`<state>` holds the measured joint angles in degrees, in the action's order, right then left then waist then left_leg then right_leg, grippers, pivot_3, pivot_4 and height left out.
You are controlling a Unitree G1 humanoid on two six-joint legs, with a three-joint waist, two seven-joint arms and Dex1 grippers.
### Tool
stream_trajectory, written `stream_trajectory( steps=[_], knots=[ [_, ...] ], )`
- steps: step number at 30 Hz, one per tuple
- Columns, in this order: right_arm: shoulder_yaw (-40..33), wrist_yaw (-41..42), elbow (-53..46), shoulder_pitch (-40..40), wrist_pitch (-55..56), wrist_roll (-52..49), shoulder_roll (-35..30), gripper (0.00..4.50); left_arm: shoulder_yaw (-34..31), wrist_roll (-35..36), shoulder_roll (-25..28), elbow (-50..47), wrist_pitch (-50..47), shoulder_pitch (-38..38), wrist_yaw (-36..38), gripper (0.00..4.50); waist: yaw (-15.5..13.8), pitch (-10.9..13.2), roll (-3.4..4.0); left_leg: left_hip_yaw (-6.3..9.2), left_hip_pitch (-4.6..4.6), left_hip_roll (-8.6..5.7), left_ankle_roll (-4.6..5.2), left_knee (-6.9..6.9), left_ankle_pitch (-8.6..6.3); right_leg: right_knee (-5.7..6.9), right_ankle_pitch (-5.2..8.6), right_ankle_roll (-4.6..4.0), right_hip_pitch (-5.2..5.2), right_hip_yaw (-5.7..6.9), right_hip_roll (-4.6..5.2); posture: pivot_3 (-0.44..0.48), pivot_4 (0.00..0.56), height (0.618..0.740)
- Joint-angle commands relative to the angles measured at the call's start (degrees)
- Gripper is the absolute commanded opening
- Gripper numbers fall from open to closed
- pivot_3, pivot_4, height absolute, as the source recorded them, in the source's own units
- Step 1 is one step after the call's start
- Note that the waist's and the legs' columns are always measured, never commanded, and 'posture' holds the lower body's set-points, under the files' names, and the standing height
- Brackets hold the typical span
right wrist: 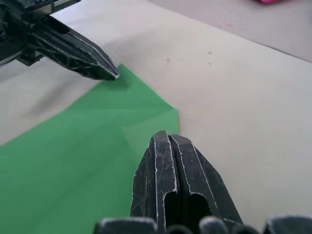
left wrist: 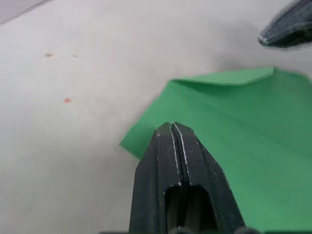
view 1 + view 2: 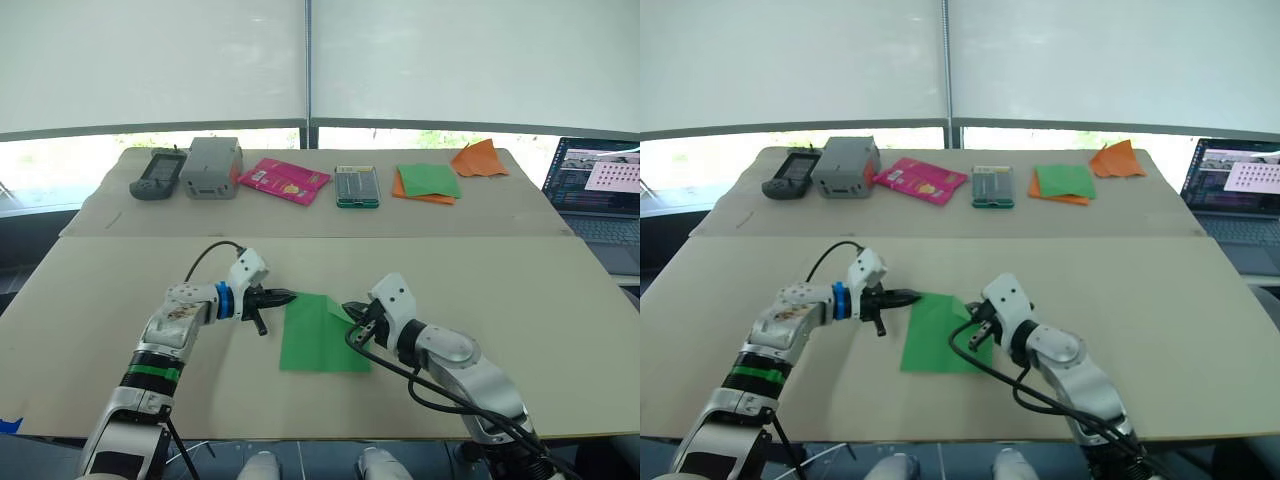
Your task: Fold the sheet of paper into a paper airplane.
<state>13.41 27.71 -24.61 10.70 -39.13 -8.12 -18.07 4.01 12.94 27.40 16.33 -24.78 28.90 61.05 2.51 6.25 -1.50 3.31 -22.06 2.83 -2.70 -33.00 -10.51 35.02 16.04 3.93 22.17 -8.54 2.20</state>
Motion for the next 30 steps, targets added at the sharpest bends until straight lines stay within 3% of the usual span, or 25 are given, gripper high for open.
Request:
stream_trajectory(
  steps=[1,4,11,20,30],
  knots=[
    [1.21,0.67,-3.32,0.72,1.23,-0.7,0.05,0.03,-2.95,4.3,-0.54,-2.78,-4.64,-0.2,-1.25,0.0,0.01,0.0,0.0,0.0,0.0,0.0,0.0,0.0,0.0,0.01,0.0,0.0,0.0,0.0,0.0,0.0,0.15,0.74],
    [2.6,0.71,-3.45,0.96,1.06,-0.25,0.26,0.0,-3.79,5.68,-1.13,-1.79,-6.18,-0.63,-1.98,0.73,0.07,0.0,0.0,0.0,0.01,0.0,0.0,0.01,0.0,0.01,-0.01,0.01,0.0,0.01,0.0,0.0,0.15,0.74],
    [3.43,0.17,-3.79,0.8,0.93,-0.35,0.46,0.0,-6.0,8.33,-2.61,-0.42,-10.16,-0.62,-5.36,3.07,0.06,0.01,-0.02,0.0,0.0,0.0,0.0,0.0,0.0,0.01,-0.03,0.05,0.0,0.01,0.0,0.0,0.15,0.74],
    [0.36,-0.14,-4.68,1.26,1.12,-2.94,1.82,0.0,-4.07,7.51,-3.66,1.12,-9.59,-1.44,-5.97,3.07,0.07,0.01,-0.03,0.0,0.02,0.0,0.0,0.01,0.0,0.01,-0.04,0.06,-0.01,0.01,0.0,0.0,0.15,0.74],
    [0.49,-3.91,5.6,3.35,4.21,1.09,2.09,0.0,-3.79,7.86,-4.29,1.58,-9.59,-1.44,-6.26,3.07,-0.04,0.01,-0.03,0.0,0.05,0.0,0.0,0.0,0.0,0.0,-0.02,0.0,-0.03,0.0,0.0,0.0,0.15,0.74]
  ],
)
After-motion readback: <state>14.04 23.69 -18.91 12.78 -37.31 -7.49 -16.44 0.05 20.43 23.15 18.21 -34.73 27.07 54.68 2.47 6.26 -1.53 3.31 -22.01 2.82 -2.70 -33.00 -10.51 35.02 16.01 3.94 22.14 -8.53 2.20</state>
